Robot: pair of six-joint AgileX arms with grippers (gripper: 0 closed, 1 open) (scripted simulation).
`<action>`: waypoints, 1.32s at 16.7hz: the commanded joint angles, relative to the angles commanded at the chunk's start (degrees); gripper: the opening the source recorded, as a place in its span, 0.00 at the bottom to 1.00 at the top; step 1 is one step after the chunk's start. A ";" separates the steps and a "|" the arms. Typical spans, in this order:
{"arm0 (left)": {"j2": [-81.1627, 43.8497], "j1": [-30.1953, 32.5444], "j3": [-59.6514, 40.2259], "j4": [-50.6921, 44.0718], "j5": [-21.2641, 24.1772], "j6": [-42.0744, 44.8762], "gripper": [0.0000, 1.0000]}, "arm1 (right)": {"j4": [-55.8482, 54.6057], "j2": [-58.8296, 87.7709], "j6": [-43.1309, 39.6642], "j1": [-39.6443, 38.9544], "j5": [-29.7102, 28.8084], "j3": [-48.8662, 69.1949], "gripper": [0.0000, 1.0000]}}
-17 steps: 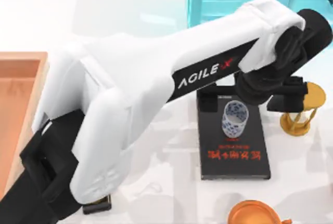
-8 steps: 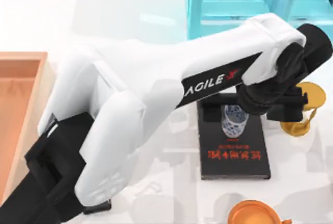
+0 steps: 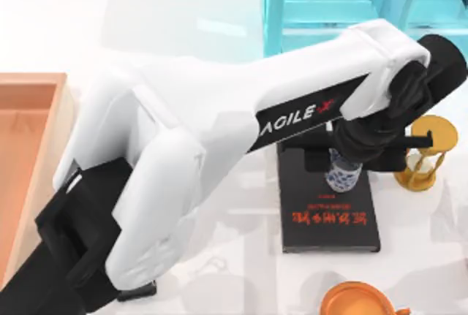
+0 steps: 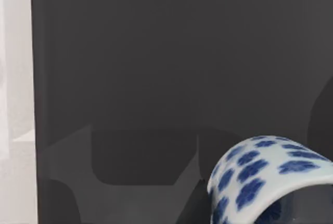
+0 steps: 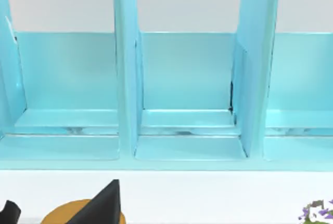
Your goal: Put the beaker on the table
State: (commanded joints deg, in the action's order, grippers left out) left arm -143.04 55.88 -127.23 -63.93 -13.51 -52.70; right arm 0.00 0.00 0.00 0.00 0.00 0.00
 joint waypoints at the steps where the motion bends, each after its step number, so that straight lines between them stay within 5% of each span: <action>1: 0.00 0.00 0.00 0.00 0.00 0.00 0.17 | 0.00 0.00 0.00 0.00 0.00 0.00 1.00; 4: 0.00 0.00 0.00 0.00 0.00 0.00 0.00 | 0.00 0.00 0.00 0.00 0.00 0.00 1.00; 13: -0.01 -0.15 -0.11 -0.15 -0.02 0.08 0.00 | 0.00 0.00 0.00 0.00 0.00 0.00 1.00; 22: -0.85 -1.79 -7.47 -10.10 -1.05 -0.98 0.00 | 0.00 0.00 0.00 0.00 0.00 0.00 1.00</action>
State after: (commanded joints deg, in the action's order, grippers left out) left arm -143.89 54.09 -134.70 -74.03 -14.55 -53.68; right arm 0.00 0.00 0.00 0.00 0.00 0.00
